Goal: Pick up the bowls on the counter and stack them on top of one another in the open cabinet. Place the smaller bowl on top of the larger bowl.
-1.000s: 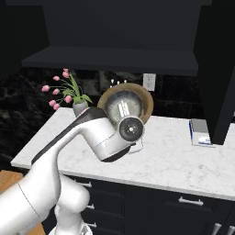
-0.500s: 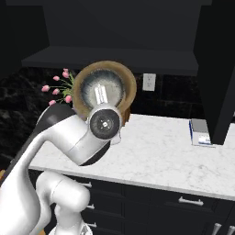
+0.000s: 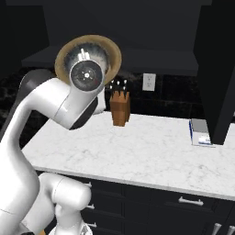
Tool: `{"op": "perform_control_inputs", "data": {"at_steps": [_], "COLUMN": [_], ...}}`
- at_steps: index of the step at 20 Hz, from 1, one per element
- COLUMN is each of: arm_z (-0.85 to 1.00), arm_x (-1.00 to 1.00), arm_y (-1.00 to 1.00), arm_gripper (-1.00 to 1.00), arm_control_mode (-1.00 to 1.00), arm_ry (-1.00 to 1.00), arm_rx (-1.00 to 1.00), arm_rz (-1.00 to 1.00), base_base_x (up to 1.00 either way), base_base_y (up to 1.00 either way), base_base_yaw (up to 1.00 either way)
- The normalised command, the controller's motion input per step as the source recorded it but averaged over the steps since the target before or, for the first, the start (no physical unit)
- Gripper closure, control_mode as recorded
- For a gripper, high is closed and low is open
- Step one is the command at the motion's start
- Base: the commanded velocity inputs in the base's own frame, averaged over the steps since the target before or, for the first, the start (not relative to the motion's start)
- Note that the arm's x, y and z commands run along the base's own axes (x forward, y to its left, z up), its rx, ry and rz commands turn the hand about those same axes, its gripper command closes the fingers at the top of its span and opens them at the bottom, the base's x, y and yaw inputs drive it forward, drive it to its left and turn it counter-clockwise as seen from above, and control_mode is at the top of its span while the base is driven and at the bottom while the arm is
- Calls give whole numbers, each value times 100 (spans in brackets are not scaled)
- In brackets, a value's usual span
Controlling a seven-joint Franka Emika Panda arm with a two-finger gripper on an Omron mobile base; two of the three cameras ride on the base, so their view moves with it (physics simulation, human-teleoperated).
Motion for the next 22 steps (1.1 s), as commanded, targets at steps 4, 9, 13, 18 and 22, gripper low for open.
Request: {"op": "perform_control_inputs", "data": {"at_steps": [4, 9, 13, 18, 22], "arm_z": [25, 14, 5, 0, 0], "arm_x": [78, 79, 76, 53, 48], "arm_y": [53, 29, 8, 0, -2], "arm_gripper": [100, 100, 100, 100, 100], "arm_control_mode": [-100, -100, -100, -100, -100], "arm_ry": [9, 1, 0, 0, 0], "arm_rx": [0, 0, -1, 0, 0], "arm_rz": [0, 0, 0, 0, 0], "base_base_x": [0, 0, 0, 0, 0], "base_base_y": [0, 0, 0, 0, 0], "base_base_yaw": [0, 0, 0, 0, 0]}}
